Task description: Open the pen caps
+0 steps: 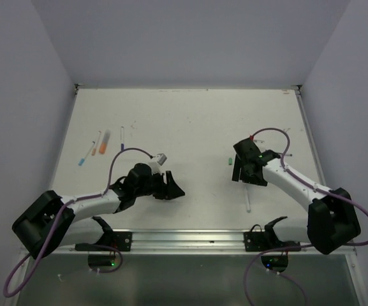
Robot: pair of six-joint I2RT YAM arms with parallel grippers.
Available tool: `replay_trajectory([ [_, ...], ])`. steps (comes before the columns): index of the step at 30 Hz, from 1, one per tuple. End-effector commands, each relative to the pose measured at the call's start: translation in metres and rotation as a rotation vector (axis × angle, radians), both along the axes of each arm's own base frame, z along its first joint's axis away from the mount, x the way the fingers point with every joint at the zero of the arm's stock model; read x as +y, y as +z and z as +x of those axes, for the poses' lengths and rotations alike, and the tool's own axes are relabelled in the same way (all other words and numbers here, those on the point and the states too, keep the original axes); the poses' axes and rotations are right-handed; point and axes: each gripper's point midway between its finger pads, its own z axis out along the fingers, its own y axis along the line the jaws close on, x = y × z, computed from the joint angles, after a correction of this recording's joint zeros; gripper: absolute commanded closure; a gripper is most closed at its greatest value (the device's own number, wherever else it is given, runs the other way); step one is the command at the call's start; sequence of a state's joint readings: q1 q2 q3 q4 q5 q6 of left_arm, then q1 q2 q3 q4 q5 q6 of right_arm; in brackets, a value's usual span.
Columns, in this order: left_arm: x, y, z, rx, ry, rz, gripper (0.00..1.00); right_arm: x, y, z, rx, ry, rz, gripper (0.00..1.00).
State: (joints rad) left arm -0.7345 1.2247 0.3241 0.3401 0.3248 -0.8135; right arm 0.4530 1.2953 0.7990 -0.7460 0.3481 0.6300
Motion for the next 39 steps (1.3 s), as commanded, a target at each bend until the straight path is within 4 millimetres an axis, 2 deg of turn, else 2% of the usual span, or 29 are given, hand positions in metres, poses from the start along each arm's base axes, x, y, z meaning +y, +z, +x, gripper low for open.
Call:
replay_trajectory([
  [1, -0.007, 0.019, 0.004, -0.075, -0.039, -0.035, 0.44, 0.004, -0.011, -0.016, 0.025, -0.064, 0.063, 0.23],
  [4, -0.008, 0.022, 0.003, -0.087, -0.048, -0.045, 0.47, 0.003, -0.028, -0.035, 0.048, -0.088, 0.101, 0.30],
  [8, -0.009, 0.023, 0.003, -0.086, -0.053, -0.049, 0.49, 0.010, -0.041, -0.045, 0.075, -0.088, 0.156, 0.39],
  [14, -0.009, 0.024, 0.003, -0.083, -0.044, -0.055, 0.50, 0.029, -0.054, -0.049, 0.090, -0.051, 0.204, 0.58],
  [18, -0.007, 0.026, 0.007, -0.053, -0.003, -0.048, 0.50, 0.050, -0.060, -0.045, 0.071, -0.019, 0.249, 0.71],
  [21, 0.002, 0.031, 0.017, -0.035, 0.066, -0.021, 0.51, 0.062, -0.061, -0.040, 0.071, 0.022, 0.233, 0.84],
  [22, 0.002, 0.044, 0.028, -0.066, 0.091, -0.024, 0.51, 0.063, -0.060, -0.037, 0.065, 0.033, 0.221, 0.87],
  [23, 0.005, 0.047, 0.033, -0.070, 0.106, -0.008, 0.50, 0.065, -0.059, -0.031, 0.060, 0.041, 0.210, 0.89],
  [24, 0.018, 0.043, 0.040, -0.050, 0.137, 0.040, 0.51, 0.064, -0.058, -0.027, 0.052, 0.051, 0.199, 0.92],
  [25, 0.020, 0.060, 0.051, -0.076, 0.152, 0.023, 0.51, 0.064, -0.056, -0.024, 0.045, 0.059, 0.189, 0.93],
  [27, 0.038, 0.072, 0.071, -0.099, 0.204, 0.035, 0.51, 0.065, -0.055, -0.016, 0.028, 0.075, 0.175, 0.95],
  [28, 0.046, 0.076, 0.076, -0.099, 0.229, 0.056, 0.51, 0.067, -0.055, -0.015, 0.027, 0.084, 0.174, 0.95],
  [29, 0.055, 0.091, 0.088, -0.114, 0.266, 0.076, 0.51, 0.069, -0.055, -0.013, 0.033, 0.098, 0.176, 0.94],
  [31, 0.069, 0.098, 0.105, -0.157, 0.316, 0.157, 0.53, 0.072, -0.056, -0.012, 0.041, 0.115, 0.178, 0.88],
  [32, 0.071, 0.119, 0.117, -0.194, 0.343, 0.164, 0.53, 0.076, -0.056, -0.011, 0.044, 0.131, 0.191, 0.83],
  [33, 0.077, 0.116, 0.118, -0.185, 0.350, 0.211, 0.53, 0.076, -0.056, -0.011, 0.044, 0.146, 0.189, 0.72],
  [36, 0.089, 0.125, 0.134, -0.212, 0.414, 0.270, 0.54, 0.078, -0.051, -0.009, 0.037, 0.177, 0.192, 0.57],
  [39, 0.105, 0.127, 0.146, -0.231, 0.480, 0.322, 0.53, 0.078, -0.035, -0.003, 0.016, 0.209, 0.177, 0.46],
])
